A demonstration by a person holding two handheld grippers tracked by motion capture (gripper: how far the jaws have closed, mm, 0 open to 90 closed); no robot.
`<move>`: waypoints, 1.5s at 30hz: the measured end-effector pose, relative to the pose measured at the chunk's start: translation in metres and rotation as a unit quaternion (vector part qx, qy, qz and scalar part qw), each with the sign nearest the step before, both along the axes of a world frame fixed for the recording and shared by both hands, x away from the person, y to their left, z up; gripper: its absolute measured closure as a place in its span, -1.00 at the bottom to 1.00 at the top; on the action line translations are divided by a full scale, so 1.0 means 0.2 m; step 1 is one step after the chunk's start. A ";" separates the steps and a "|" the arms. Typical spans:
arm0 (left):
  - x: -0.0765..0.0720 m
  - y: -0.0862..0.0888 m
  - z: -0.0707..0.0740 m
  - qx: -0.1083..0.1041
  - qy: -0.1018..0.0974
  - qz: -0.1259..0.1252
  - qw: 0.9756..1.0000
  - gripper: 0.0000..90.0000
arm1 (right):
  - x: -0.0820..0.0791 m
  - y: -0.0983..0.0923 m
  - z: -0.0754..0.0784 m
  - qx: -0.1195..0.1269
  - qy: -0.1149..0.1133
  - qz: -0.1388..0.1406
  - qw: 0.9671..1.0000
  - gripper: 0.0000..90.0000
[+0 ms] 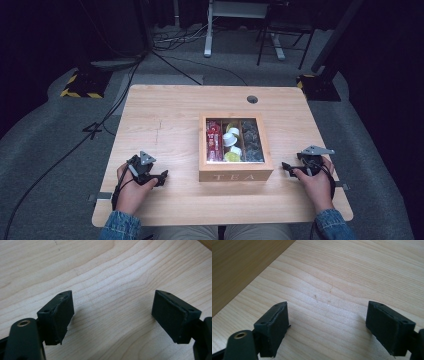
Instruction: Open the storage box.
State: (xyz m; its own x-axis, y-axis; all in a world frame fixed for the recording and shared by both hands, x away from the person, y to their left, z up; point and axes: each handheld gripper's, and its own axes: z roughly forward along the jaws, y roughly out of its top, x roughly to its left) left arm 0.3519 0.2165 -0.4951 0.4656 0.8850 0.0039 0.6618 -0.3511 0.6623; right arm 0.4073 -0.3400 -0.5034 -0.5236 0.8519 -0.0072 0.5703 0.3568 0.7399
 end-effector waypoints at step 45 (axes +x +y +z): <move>-0.21 -0.34 0.45 -0.101 -0.056 -0.139 0.984 -0.39 | -0.01 0.00 0.00 0.001 0.001 -0.001 1.000 -0.59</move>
